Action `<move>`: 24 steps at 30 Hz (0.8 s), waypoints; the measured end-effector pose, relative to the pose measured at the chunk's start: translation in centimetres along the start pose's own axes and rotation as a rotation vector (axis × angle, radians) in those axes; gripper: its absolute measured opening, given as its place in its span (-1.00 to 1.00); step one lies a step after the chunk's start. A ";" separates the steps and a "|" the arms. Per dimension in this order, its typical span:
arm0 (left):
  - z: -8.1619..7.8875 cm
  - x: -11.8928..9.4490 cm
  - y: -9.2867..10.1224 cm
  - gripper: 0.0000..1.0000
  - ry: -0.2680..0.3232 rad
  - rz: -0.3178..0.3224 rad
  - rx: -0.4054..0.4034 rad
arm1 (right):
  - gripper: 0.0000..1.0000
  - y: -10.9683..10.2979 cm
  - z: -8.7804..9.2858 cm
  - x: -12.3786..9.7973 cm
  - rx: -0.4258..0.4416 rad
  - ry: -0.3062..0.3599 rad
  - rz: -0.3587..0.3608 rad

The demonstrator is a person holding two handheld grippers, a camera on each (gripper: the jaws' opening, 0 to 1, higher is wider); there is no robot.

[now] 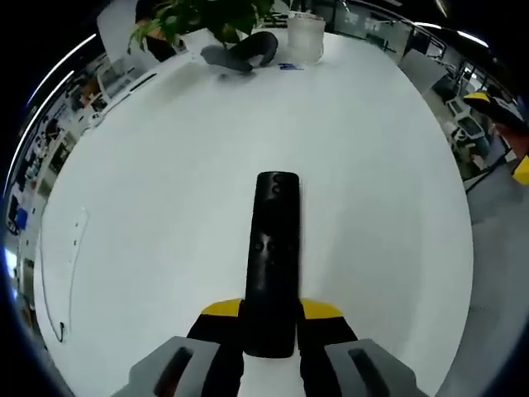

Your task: Press the specified remote control buttons in sequence, fully releasing each button before pressing the next.

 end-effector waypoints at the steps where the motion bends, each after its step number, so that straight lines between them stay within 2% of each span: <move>1: 0.1 0.0 0.2 -0.54 -0.003 0.003 0.003 | 0.28 0.0 0.0 0.0 -0.001 0.003 0.001; 16: 1.0 -0.7 3.7 -0.54 -0.011 0.009 0.016 | 0.23 -0.4 -0.1 -0.1 -0.012 0.010 -0.028; 24: 1.3 -0.8 4.8 -0.54 -0.019 0.011 0.017 | 0.18 -0.6 0.0 -0.2 -0.016 0.009 -0.037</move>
Point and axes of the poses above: the point that each gripper's makers call its tool centre point, and the gripper's own axes: x roughly forward along the fingers, y roughly to its right, z roughly out of its underside, the point moved 8 cm from there along -x, roughly backward along the fingers, and after that the axes turned 1 degree about x, right-handed, at the moved point
